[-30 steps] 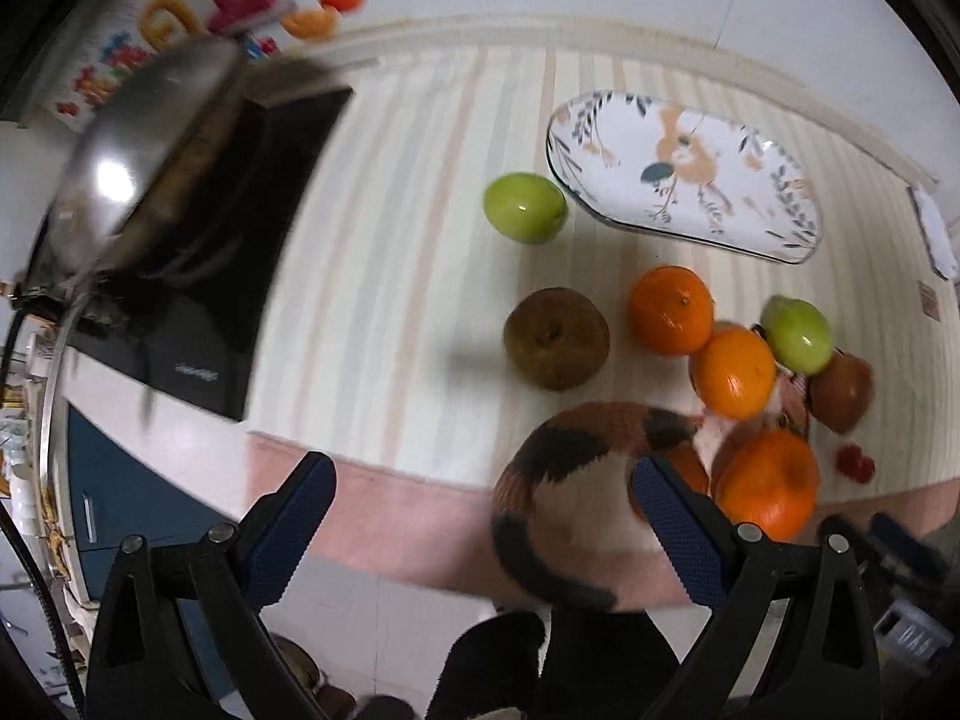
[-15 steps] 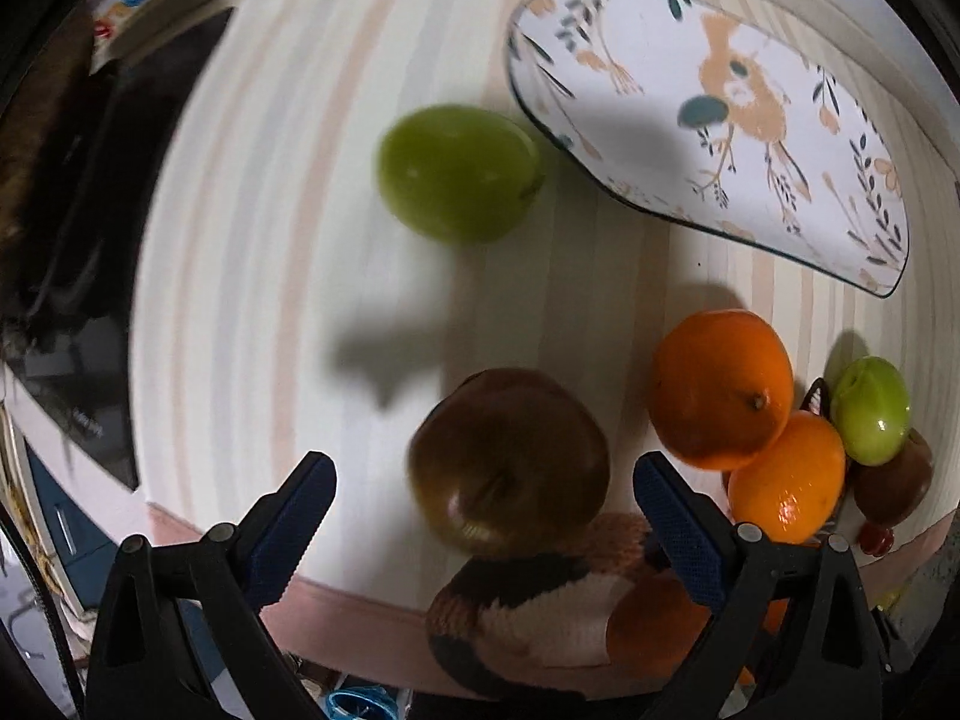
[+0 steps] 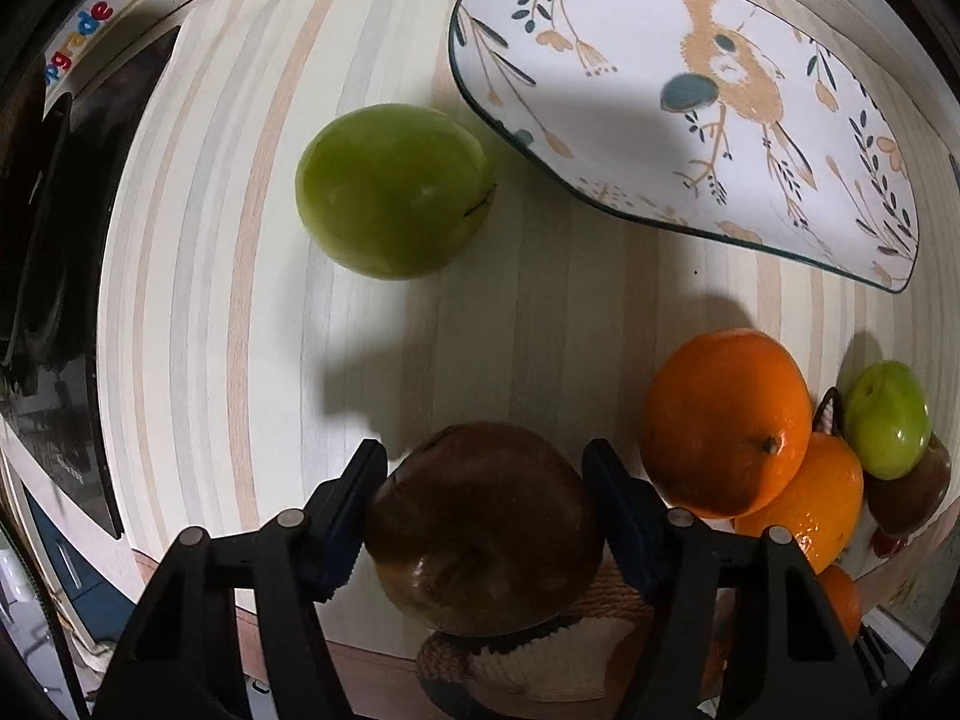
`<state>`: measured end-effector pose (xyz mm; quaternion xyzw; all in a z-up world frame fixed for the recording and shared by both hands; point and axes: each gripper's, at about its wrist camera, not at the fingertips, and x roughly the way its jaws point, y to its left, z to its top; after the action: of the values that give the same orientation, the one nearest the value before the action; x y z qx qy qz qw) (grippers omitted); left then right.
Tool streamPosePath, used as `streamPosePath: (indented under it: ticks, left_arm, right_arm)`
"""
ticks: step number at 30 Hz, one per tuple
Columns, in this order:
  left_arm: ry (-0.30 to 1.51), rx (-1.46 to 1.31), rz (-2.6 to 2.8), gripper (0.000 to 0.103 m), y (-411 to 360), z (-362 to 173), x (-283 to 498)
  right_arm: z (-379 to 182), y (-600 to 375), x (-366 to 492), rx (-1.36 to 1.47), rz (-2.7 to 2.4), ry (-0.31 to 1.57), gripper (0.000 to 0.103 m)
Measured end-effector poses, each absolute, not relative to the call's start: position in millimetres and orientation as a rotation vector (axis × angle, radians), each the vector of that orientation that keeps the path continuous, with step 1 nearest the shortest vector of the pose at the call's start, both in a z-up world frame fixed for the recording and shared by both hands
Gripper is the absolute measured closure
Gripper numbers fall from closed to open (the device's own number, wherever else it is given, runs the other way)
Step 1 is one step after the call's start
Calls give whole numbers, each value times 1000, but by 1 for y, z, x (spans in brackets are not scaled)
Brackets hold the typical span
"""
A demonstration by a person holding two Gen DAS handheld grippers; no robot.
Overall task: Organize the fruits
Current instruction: 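Grasp the brown pear with the left tool while the right tool grasps the large orange, then carry the pear and orange onto the floral plate and release both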
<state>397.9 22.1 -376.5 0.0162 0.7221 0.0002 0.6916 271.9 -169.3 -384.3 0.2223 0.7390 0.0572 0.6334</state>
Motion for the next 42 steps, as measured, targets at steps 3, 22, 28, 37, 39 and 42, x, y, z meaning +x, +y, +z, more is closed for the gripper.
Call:
streamPosePath:
  ticks: [3,22,28,37,39,42]
  left_arm:
    - [1613,50,-9,37,21,-377,400]
    - [1617,26,-53,38,14,-351,358]
    - [1609,-60,-74,38,27,-328,348]
    - [1477,-179,-158,38,22,-253,407]
    - [1440,-165,-160,38,13,-244,436]
    - [1424,-157,-154,38,7,-247,475]
  right_arm:
    - [-387,-168,273,531,130,1705,19]
    - [-366,-180,279,520,117,1701,21]
    - [-329,-182,295,507,156,1627,21]
    - [-270,-190,366,531,233,1485,21]
    - [-270,-194,393,496,223,1456,21]
    - [-281,-196,444,424,202,1439,22]
